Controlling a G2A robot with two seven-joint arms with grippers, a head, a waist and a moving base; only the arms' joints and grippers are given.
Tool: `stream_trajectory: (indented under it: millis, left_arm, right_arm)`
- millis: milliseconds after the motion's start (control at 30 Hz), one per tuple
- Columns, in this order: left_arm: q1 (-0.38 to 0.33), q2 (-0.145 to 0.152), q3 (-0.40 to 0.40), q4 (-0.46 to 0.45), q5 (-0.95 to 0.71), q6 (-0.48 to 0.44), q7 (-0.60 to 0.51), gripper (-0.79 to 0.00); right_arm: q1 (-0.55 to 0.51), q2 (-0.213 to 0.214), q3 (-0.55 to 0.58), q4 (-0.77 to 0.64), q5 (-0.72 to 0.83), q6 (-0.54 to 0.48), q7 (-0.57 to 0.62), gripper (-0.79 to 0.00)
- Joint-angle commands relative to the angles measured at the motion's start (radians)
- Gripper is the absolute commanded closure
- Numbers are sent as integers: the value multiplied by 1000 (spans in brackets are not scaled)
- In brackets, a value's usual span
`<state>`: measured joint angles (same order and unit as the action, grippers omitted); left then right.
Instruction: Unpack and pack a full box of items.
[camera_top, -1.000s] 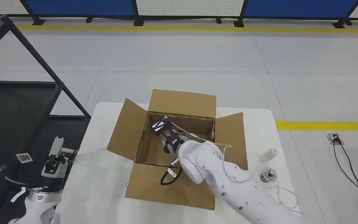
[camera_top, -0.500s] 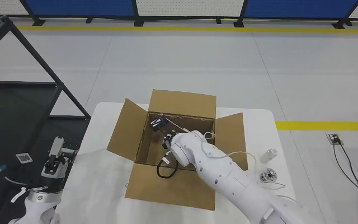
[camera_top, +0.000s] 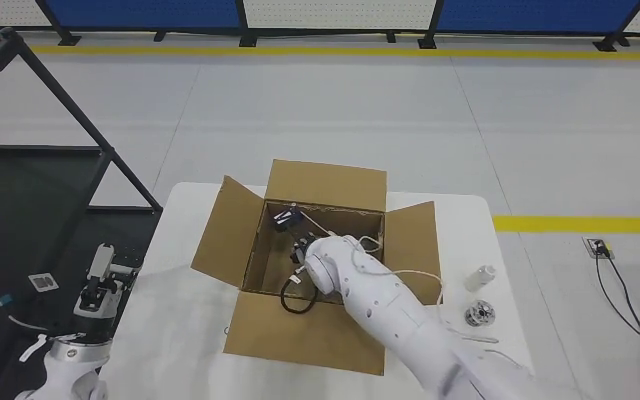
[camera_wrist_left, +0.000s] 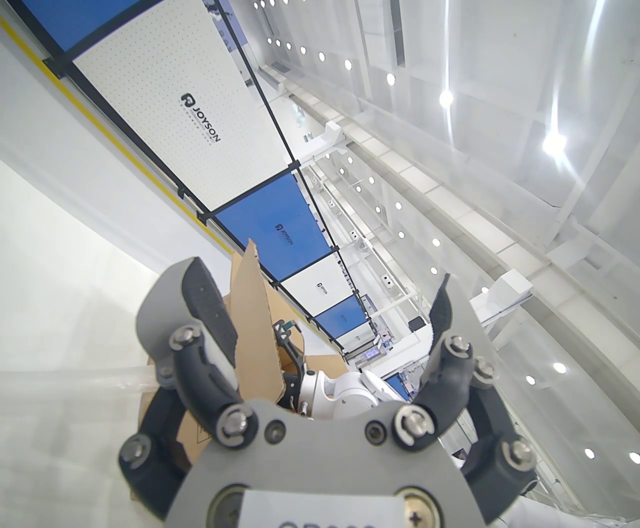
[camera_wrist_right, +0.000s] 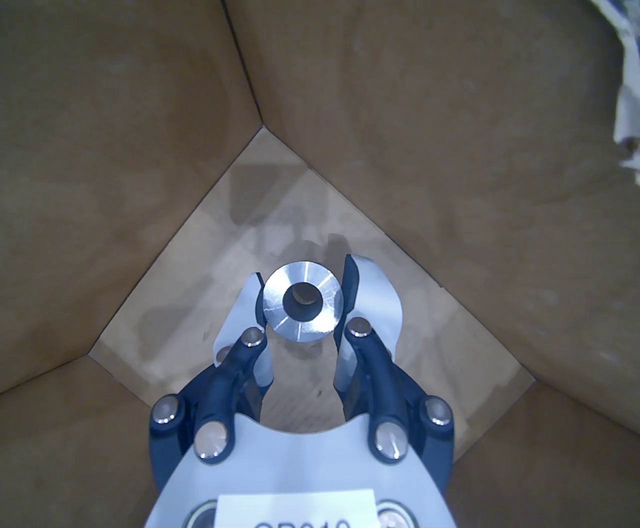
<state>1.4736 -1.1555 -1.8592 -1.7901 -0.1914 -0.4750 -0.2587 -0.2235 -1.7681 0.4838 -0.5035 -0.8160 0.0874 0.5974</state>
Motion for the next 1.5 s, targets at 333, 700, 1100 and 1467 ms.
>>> stream_trajectory:
  millis: [333, 700, 1100, 1467]
  left_arm:
    - [0, 0, 0, 0, 0, 0, 0, -785]
    - [0, 0, 0, 0, 0, 0, 0, -785]
    - [0, 0, 0, 0, 0, 0, 0, -785]
    - [0, 0, 0, 0, 0, 0, 0, -785]
  right_arm:
    - [20, -47, 21, 112, 11, -38, -39, -699]
    - [3, -49, 44, 121, -16, -37, -87, -785]
    - [-95, 19, 101, -106, -127, 69, -119, -785]
    - [-342, 165, 275, -623, -369, 147, 18, -785]
